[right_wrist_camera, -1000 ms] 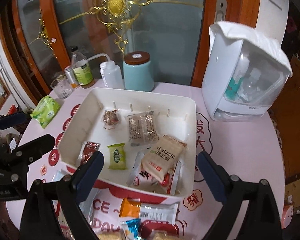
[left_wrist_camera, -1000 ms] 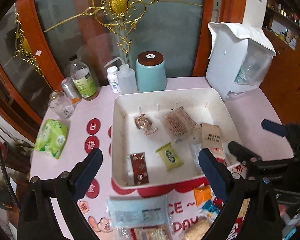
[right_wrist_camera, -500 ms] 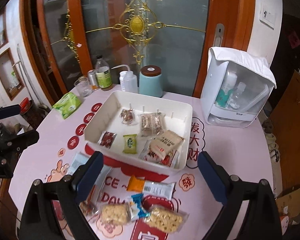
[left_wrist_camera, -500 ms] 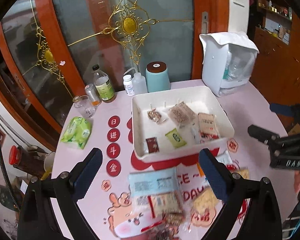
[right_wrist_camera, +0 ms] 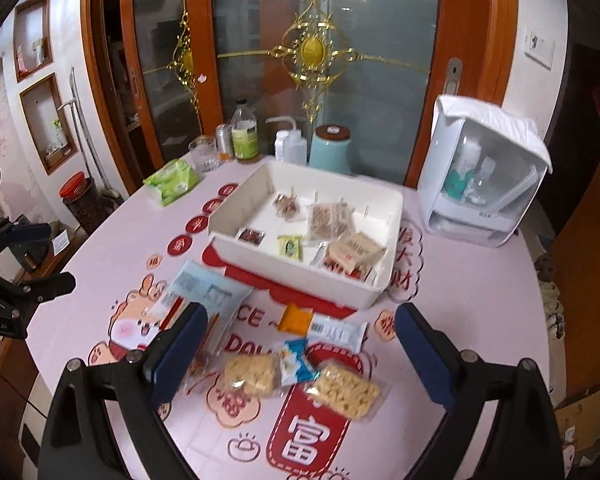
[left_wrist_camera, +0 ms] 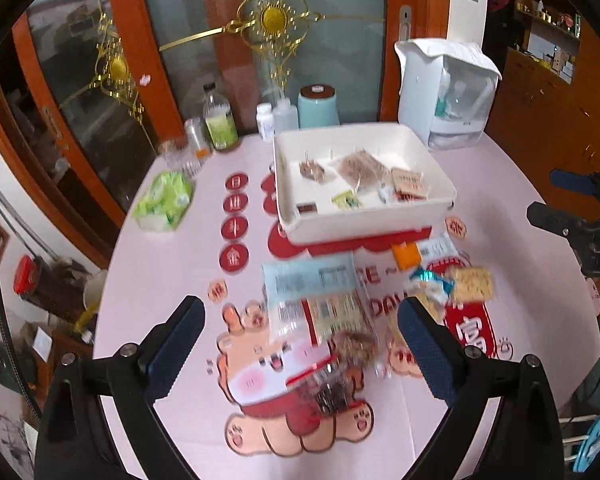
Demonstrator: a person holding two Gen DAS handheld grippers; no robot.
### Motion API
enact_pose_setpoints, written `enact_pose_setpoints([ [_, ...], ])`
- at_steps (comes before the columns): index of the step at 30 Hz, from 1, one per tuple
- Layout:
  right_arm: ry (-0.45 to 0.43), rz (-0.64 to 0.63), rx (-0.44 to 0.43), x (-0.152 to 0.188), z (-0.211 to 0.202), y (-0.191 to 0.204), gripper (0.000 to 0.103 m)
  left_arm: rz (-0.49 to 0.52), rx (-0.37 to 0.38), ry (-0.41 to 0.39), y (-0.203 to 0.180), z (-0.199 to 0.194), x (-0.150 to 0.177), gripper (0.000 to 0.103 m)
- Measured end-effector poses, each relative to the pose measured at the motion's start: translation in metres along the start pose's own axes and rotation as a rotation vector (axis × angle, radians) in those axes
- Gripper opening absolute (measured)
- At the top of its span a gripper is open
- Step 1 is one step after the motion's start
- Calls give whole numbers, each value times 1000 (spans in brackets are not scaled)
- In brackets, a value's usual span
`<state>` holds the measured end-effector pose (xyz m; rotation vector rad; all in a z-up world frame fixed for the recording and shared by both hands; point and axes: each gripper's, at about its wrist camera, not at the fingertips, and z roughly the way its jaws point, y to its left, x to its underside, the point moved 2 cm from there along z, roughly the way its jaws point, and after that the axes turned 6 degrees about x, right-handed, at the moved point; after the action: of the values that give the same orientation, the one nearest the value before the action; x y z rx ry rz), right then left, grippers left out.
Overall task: Organize snacks
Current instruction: 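Move both tools back from the tray toward the remaining snacks, then grasp dark dried-fruit bag with left tool while right tool grasps clear puffed-snack bag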
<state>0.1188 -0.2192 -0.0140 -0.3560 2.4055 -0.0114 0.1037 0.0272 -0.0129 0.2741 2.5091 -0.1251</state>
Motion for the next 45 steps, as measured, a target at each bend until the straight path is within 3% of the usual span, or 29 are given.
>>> enact_pose_setpoints([
  [6, 121, 49, -38, 38, 32, 10, 95, 4, 19, 36, -6, 22, 49, 97],
  [11, 237, 165, -69, 66, 67, 14, 95, -93, 59, 121, -2, 64, 96, 97],
  [16, 374, 355, -106, 92, 114, 13, 95, -251, 49, 146, 9, 97, 127, 97],
  [20, 520, 577, -141, 113, 156, 10, 95, -363, 31, 170, 17, 118, 148, 97],
  [23, 595, 714, -147, 125, 177, 12, 95, -406, 39, 184, 20, 130, 161, 97],
  [26, 607, 789, -133, 127, 189, 17, 96, -405, 15, 189, 19, 136, 169, 97],
  [31, 602, 769, -71, 111, 204, 34, 95, -426, 22, 190, 22, 141, 176, 97],
  [37, 598, 692, 110, 92, 218, 50, 96, -439, 18, 183, 25, 141, 176, 97],
  [42, 618, 535, 224, 79, 232, 73, 96, -436, 22, 188, 24, 144, 177, 97],
  [45, 596, 456, 248, 75, 235, 85, 94, -424, 15, 196, 22, 147, 174, 97],
])
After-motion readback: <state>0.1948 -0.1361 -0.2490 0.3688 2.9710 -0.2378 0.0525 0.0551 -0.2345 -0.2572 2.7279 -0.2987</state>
